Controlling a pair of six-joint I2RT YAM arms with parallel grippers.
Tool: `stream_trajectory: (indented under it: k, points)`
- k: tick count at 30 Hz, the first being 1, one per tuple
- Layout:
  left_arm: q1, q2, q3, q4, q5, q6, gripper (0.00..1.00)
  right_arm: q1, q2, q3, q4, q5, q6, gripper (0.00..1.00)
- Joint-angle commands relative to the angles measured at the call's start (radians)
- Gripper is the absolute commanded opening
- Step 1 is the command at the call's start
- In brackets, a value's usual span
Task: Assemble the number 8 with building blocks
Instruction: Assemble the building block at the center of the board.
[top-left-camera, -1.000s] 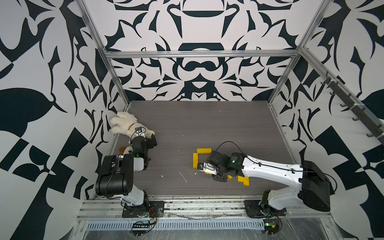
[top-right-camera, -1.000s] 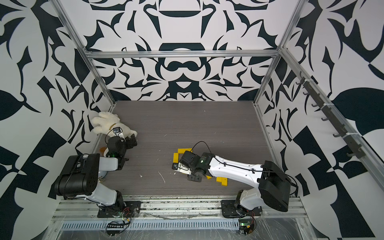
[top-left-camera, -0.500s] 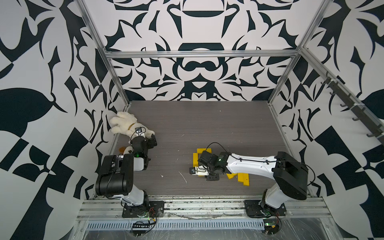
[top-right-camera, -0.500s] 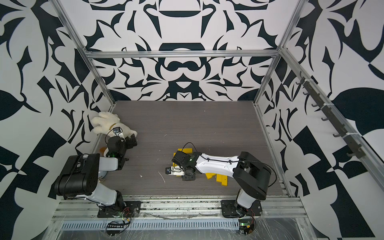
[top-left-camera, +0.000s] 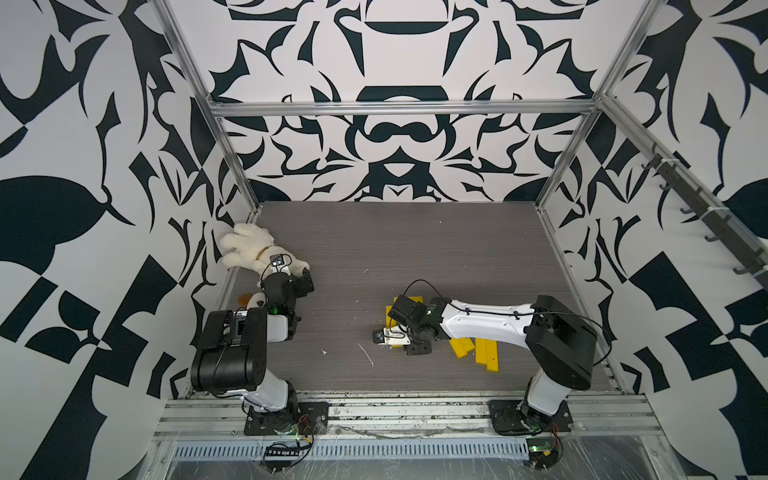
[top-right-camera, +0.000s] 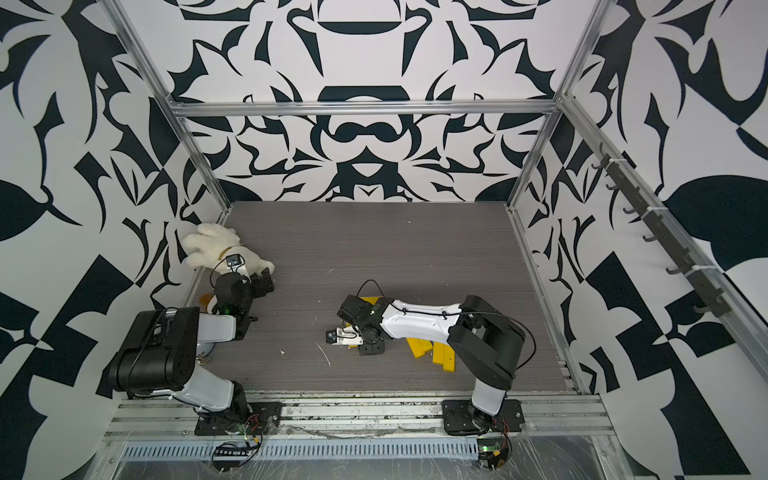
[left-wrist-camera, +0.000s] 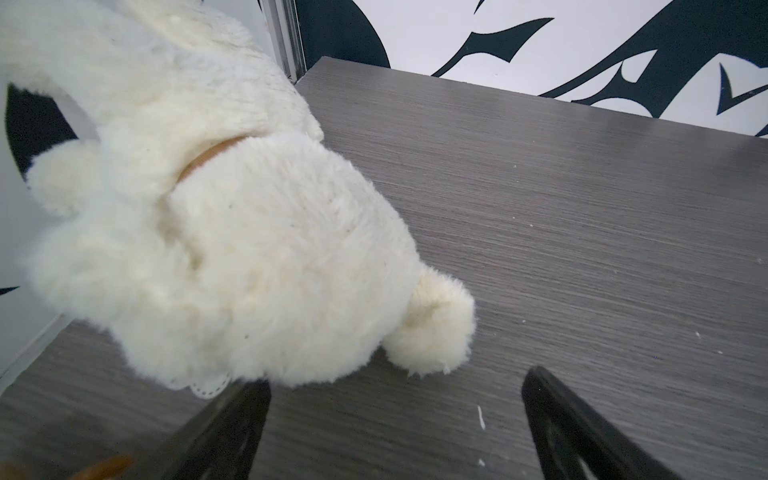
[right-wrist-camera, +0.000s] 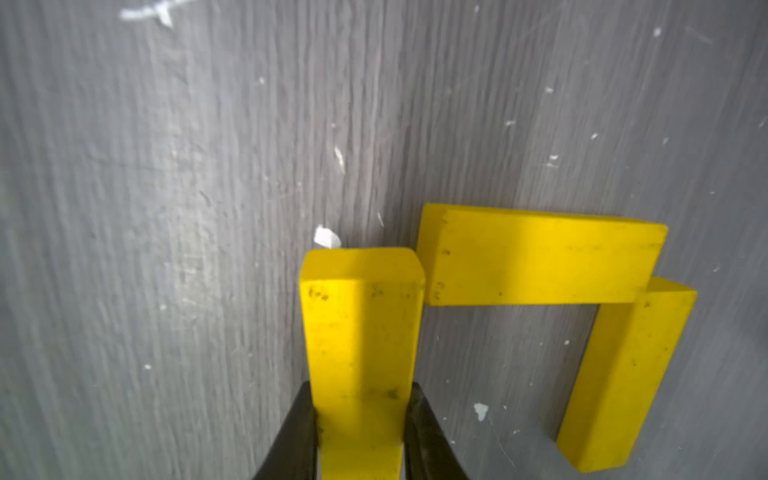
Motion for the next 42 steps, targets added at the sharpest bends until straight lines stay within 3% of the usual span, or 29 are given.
stream_trajectory:
  k: [1, 8, 22, 42]
  points:
    - [0.005, -0.005, 0.007, 0.016, 0.007, 0.000, 0.99, -0.017, -0.051, -0.017, -0.043, -0.023, -0.037, 0.11]
    - [0.005, -0.005, 0.008, 0.016, 0.006, 0.001, 0.99, -0.040, -0.138, -0.088, -0.056, -0.008, -0.051, 0.11]
    - [0.004, -0.005, 0.007, 0.016, 0.007, 0.000, 0.99, -0.080, 0.032, 0.035, -0.038, 0.046, -0.046, 0.13]
    - [0.004, -0.005, 0.007, 0.016, 0.007, 0.000, 0.99, -0.089, 0.105, 0.132, -0.115, 0.038, 0.033, 0.15]
